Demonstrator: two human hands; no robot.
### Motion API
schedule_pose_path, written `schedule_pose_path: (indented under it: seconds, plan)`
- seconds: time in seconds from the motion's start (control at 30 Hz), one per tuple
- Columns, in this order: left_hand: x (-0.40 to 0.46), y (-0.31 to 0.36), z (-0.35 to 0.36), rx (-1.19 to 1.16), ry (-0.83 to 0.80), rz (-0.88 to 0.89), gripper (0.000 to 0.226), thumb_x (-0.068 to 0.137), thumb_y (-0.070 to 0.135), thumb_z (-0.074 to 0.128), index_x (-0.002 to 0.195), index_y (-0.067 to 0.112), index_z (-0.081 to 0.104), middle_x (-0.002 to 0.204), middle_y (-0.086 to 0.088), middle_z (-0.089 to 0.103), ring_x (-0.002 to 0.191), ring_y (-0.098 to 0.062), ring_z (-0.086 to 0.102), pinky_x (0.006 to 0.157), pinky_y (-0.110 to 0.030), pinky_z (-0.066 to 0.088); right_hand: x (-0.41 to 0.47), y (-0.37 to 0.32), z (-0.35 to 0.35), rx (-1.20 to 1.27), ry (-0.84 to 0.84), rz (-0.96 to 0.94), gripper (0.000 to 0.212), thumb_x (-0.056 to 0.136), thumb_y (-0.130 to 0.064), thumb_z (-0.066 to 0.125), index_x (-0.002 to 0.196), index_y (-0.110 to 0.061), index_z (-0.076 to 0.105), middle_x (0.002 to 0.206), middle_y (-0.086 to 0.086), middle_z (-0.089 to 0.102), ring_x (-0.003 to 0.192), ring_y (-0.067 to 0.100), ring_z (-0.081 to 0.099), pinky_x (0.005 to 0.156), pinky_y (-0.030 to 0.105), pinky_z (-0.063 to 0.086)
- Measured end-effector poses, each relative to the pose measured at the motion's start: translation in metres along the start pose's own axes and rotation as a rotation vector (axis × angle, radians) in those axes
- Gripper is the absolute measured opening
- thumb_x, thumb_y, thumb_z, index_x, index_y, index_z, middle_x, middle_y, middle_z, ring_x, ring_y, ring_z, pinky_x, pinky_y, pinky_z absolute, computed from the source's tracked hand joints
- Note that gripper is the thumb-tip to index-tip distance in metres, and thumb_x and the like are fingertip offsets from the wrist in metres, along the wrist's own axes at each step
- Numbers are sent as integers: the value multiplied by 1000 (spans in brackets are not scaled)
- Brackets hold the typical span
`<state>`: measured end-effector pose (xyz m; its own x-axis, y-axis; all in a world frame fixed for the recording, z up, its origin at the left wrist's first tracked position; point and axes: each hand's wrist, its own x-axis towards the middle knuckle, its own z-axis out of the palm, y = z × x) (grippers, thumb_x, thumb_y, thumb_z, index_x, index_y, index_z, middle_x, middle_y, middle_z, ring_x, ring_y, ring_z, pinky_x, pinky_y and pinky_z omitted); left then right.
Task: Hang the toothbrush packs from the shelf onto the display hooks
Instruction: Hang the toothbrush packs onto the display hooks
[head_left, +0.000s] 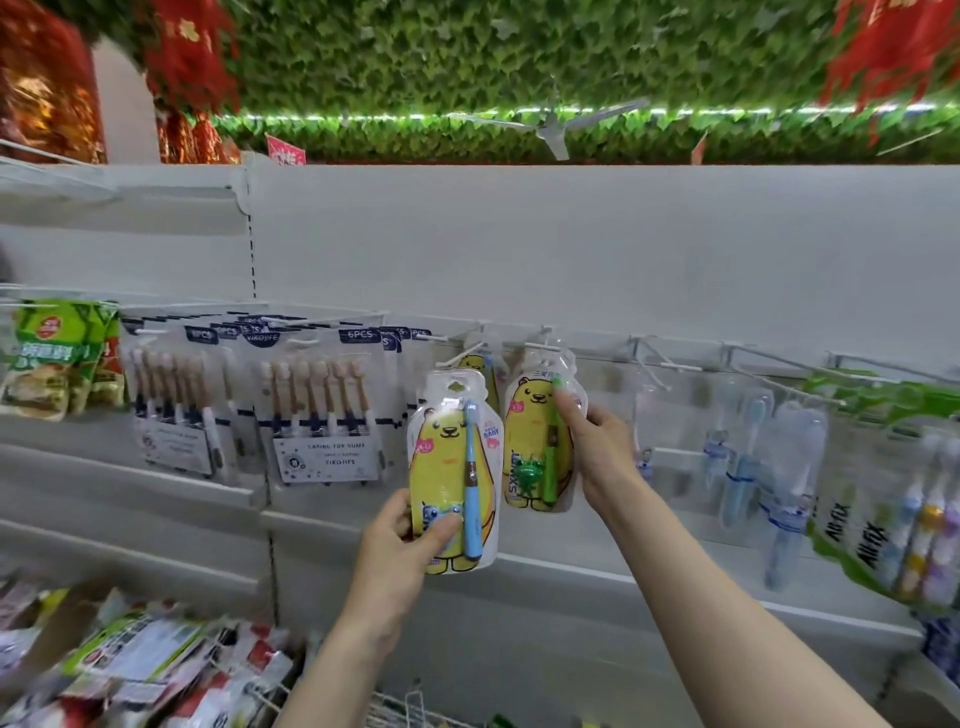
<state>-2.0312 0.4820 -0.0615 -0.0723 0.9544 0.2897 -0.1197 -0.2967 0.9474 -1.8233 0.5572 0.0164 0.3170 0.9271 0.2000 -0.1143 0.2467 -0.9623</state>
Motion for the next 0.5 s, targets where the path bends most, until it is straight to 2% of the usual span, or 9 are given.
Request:
schedule_pose_path:
  seconds: [0.07, 0.13, 0.17, 0.23, 0.27, 0.33, 0.37, 0.43, 0.5]
  plan:
    - [7, -3, -3, -15, -10, -4, 23, 86, 4, 72, 106, 12, 65, 98, -4, 77, 94, -25, 73, 82, -38, 59, 0, 6, 1, -101, 118, -89, 49, 85, -43, 76, 120, -12, 60, 112, 2, 69, 99, 15, 67, 78, 28, 55]
    - [13, -5, -5, -28, -20, -11, 26, 84, 4, 72, 108, 11, 65, 100, -5, 77, 97, -27, 72, 86, -43, 58, -11, 10, 2, -285, 326, -330, 52, 83, -43, 77, 125, -19, 55, 118, -4, 59, 110, 13, 58, 95, 30, 49]
    - [17, -7, -7, -31, -22, -14, 27, 84, 4, 73, 108, 11, 65, 101, -5, 76, 98, -27, 72, 88, -46, 58, -21, 9, 7, -317, 370, -443, 49, 85, -40, 76, 125, -21, 55, 118, -8, 58, 110, 10, 55, 96, 25, 46]
    - [25, -9, -11, -29, -37, -11, 28, 83, 6, 74, 109, 12, 65, 102, -5, 76, 99, -27, 72, 91, -49, 56, -36, 7, 21, -274, 217, -493, 37, 87, -34, 75, 119, -25, 59, 110, -14, 62, 100, -1, 59, 86, 10, 45]
    - [28, -10, -12, -25, -47, -8, 29, 83, 6, 74, 109, 13, 65, 103, -5, 76, 99, -27, 72, 91, -49, 56, -41, 8, 30, -242, 75, -440, 33, 88, -34, 75, 117, -25, 62, 105, -14, 66, 96, -2, 62, 81, 10, 47]
    - [35, -13, -14, -28, -65, 4, 29, 82, 8, 74, 109, 13, 65, 103, -6, 76, 99, -28, 72, 91, -50, 56, -46, 10, 48, -182, -146, -315, 33, 88, -36, 73, 118, -23, 64, 97, -5, 74, 92, 4, 69, 77, 19, 55]
    - [38, -14, -15, -33, -73, 10, 29, 81, 9, 74, 109, 13, 65, 102, -7, 76, 98, -28, 72, 90, -50, 56, -46, 10, 56, -175, -188, -293, 33, 88, -38, 73, 117, -23, 65, 96, -3, 75, 91, 8, 72, 78, 25, 58]
    - [43, -14, -20, -42, -91, 22, 35, 76, 16, 75, 109, 12, 65, 102, -7, 76, 98, -28, 72, 88, -48, 57, -43, 12, 69, -180, -190, -301, 25, 89, -39, 73, 108, -23, 70, 95, -1, 77, 91, 15, 74, 82, 39, 61]
    - [50, -15, -27, -54, -109, 30, 39, 74, 20, 76, 111, 11, 65, 103, -7, 76, 98, -27, 72, 87, -46, 57, -41, 10, 78, -157, -181, -303, 18, 89, -35, 73, 100, -21, 73, 93, 3, 77, 90, 23, 74, 84, 47, 60]
